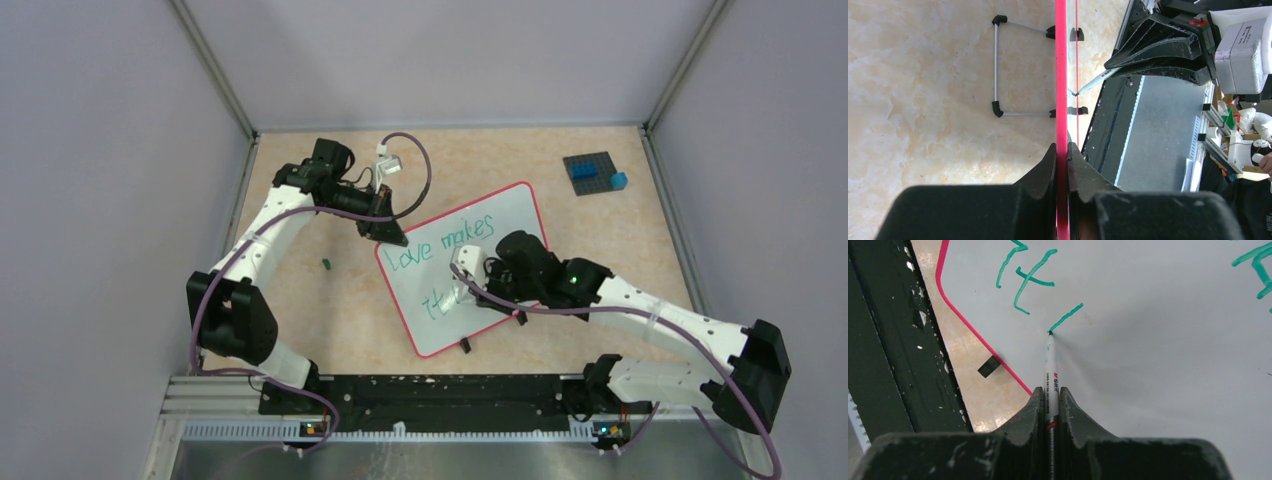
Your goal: Write a sentence on the whiteboard
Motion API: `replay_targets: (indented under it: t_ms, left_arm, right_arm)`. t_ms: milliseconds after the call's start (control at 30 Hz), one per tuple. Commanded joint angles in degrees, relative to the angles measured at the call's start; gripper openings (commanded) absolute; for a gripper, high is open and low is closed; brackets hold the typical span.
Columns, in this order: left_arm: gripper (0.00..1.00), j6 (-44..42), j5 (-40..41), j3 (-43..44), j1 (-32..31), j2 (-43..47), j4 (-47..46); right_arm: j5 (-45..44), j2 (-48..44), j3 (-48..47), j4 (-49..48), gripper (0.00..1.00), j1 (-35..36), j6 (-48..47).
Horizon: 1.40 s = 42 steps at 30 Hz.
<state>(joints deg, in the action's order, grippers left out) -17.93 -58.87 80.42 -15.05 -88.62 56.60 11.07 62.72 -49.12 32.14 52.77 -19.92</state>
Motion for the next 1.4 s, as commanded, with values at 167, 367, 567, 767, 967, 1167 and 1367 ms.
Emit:
replay_targets:
  t_ms: [167, 367, 567, 767, 967, 1167, 1367]
  left_arm:
    - [0.00, -0.8, 0.5, -0.3, -0.2, 0.9, -0.7]
    - [0.00, -0.8, 0.5, -0.3, -0.2, 0.7, -0.8]
    - [0.00, -0.7, 0.4, 0.1, -0.2, 0.4, -0.6]
    - [0.00, -0.7, 0.7, 0.0, -0.2, 0.8, -0.6]
    - [0.00, -0.7, 0.5, 0.1, -0.2, 0.6, -0.6]
    - [0.00, -0.7, 0.5, 0.3, -0.2, 0.4, -0.6]
    - [0.00, -0.5, 0.6, 0.5, -0.1, 0.1, -0.5]
  right_arm:
    - [-2.8, -0.6, -3.5, -4.4, 0.00, -2.2, 1.9]
    - [-2.2, -1.4, -3.9, -4.0, 0.00, -3.1, 1.8]
    - [-1.7, -1.0, -4.7, -3.8, 0.00, -3.2, 1.7]
    - [-2.9, -1.2, -4.1, -2.3, 0.00, -4.0, 1.2]
    - [-2.6, -2.2, -2.6, 0.2, 0.00, -4.2, 0.1]
    - [1.6, -1.0, -1.0, 1.4, 0.00, -4.0, -0.4]
    - [3.1, 0.9, -1.3, 0.1, 0.00, -2.3, -0.3]
